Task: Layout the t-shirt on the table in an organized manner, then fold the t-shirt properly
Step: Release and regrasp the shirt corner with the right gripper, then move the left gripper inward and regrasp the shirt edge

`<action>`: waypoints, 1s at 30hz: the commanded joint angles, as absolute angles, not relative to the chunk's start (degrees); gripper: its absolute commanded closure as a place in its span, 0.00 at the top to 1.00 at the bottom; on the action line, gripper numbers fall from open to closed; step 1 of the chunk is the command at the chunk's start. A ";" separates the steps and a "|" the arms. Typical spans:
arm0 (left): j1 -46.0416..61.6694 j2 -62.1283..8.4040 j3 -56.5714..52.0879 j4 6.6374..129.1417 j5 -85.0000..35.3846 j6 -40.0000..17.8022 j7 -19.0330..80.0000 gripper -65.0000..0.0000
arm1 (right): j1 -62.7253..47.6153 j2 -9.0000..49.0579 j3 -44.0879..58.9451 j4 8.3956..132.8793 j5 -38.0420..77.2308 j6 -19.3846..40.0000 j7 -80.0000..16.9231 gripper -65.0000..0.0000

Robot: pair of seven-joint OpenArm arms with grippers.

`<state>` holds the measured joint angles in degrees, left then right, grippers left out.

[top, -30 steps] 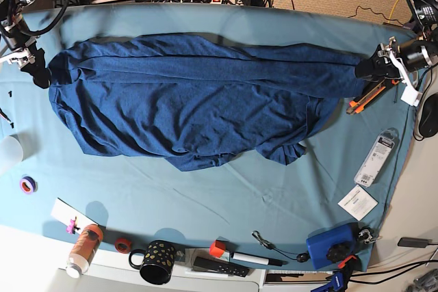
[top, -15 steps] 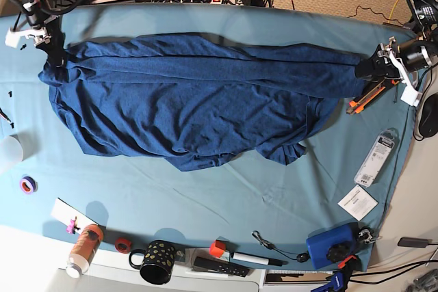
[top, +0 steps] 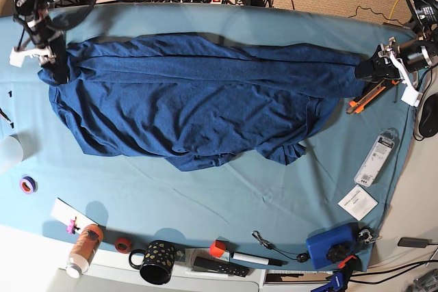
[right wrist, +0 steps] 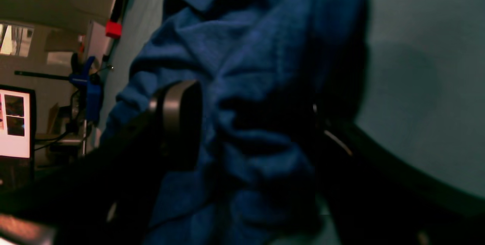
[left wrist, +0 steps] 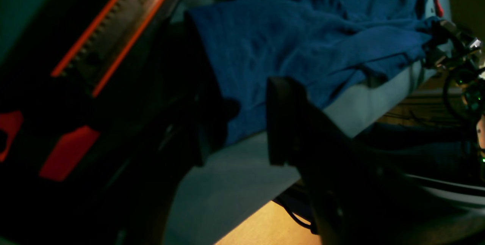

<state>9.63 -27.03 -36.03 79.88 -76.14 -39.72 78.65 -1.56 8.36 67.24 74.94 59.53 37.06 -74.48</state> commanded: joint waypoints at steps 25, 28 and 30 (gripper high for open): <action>12.05 -22.70 -36.51 80.58 -77.10 -38.39 77.69 0.50 | -0.82 9.34 66.00 75.68 57.12 36.47 -73.14 0.00; 12.08 -21.56 -36.51 80.58 -75.50 -38.41 74.87 0.50 | -0.82 9.34 66.00 75.68 57.12 36.62 -73.52 0.00; 12.05 -20.95 -36.49 80.58 -74.32 -38.39 73.34 0.50 | -0.82 9.34 66.00 75.68 57.12 36.62 -73.58 0.00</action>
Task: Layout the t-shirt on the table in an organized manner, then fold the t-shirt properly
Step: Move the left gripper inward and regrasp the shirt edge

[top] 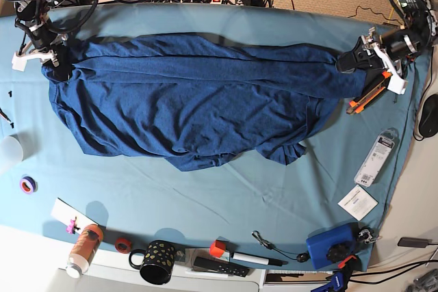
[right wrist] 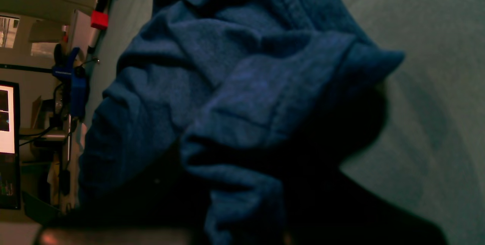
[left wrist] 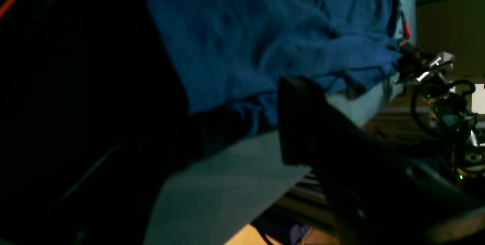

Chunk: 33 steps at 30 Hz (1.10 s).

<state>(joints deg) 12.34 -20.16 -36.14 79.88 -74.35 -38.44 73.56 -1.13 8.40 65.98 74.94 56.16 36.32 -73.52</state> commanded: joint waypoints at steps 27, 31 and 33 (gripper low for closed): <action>8.40 -17.80 -24.64 80.58 -65.52 -35.44 64.95 0.02 | -0.97 9.39 66.00 75.68 57.17 36.60 -75.26 0.00; 8.58 -17.80 -25.67 80.60 -65.58 -36.03 66.11 0.00 | -1.13 9.87 66.00 75.68 59.20 36.62 -78.48 0.00; 8.58 -17.91 -26.09 80.60 -65.60 -36.01 67.07 0.00 | -1.48 10.50 66.00 75.70 61.12 36.62 -80.00 0.00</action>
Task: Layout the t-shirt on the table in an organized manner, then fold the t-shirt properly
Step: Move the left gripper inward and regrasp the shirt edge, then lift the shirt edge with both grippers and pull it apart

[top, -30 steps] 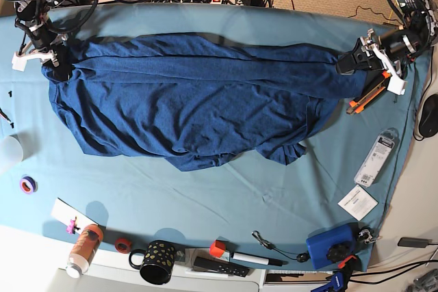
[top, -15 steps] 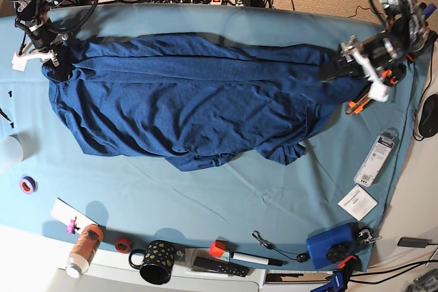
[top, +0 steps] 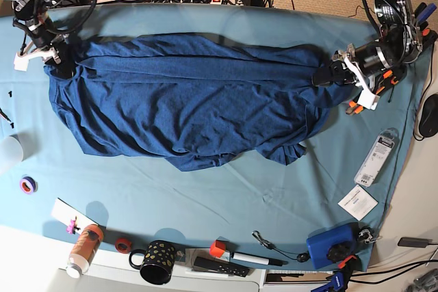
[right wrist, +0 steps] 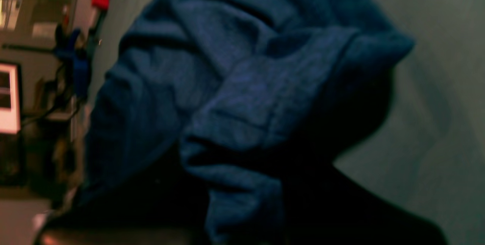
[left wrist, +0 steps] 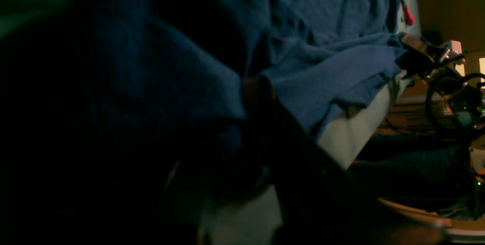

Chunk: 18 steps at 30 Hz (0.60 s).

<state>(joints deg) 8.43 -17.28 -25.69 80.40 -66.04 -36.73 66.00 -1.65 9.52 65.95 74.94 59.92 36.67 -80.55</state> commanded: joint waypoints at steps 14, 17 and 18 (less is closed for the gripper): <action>14.57 -18.31 -36.47 80.64 -73.78 -37.54 73.28 0.00 | -8.45 15.44 66.57 75.70 66.54 36.62 -80.00 0.00; 15.64 -19.09 -37.69 80.64 -74.81 -37.56 73.69 0.00 | -8.93 15.75 67.88 75.70 68.36 36.62 -80.00 0.00; 16.14 -19.51 -37.69 80.64 -75.90 -37.56 73.95 0.00 | -8.95 15.90 68.62 75.70 68.66 36.62 -80.00 0.00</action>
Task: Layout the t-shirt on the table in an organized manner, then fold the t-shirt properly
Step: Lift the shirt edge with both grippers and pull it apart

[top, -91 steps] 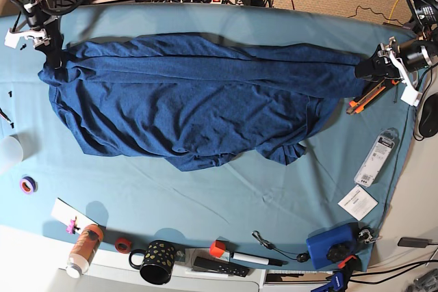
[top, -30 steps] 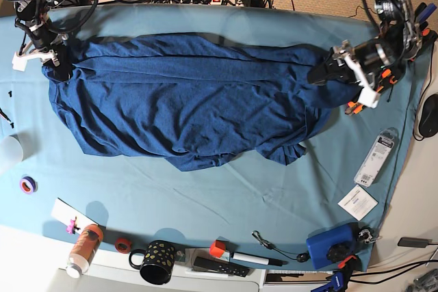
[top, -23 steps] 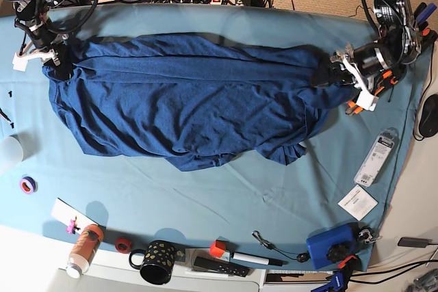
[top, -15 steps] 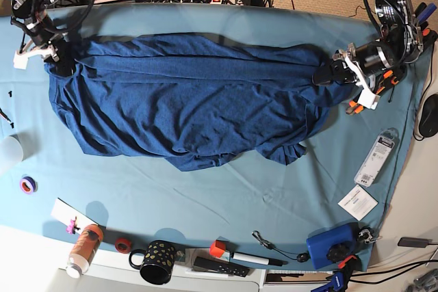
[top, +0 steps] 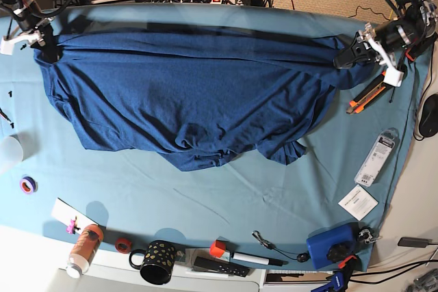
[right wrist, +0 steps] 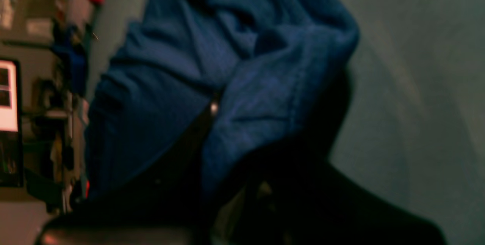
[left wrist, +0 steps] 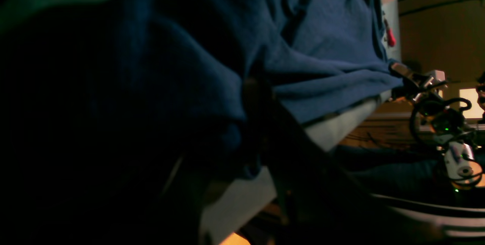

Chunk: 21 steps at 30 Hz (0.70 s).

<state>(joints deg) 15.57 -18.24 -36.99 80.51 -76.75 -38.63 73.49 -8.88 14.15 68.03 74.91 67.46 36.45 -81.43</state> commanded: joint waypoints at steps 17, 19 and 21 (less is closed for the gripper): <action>21.96 -20.14 -37.69 80.71 -80.05 -37.60 77.62 0.00 | -14.59 19.84 71.75 75.70 73.97 36.62 -80.00 0.00; 22.81 -20.14 -37.69 80.71 -80.44 -38.26 78.06 0.00 | -14.61 19.84 71.75 75.70 73.95 36.64 -80.00 0.00; 23.42 -20.14 -37.69 80.68 -80.66 -38.92 78.06 0.00 | -14.57 19.84 71.75 75.70 73.97 36.64 -80.00 0.00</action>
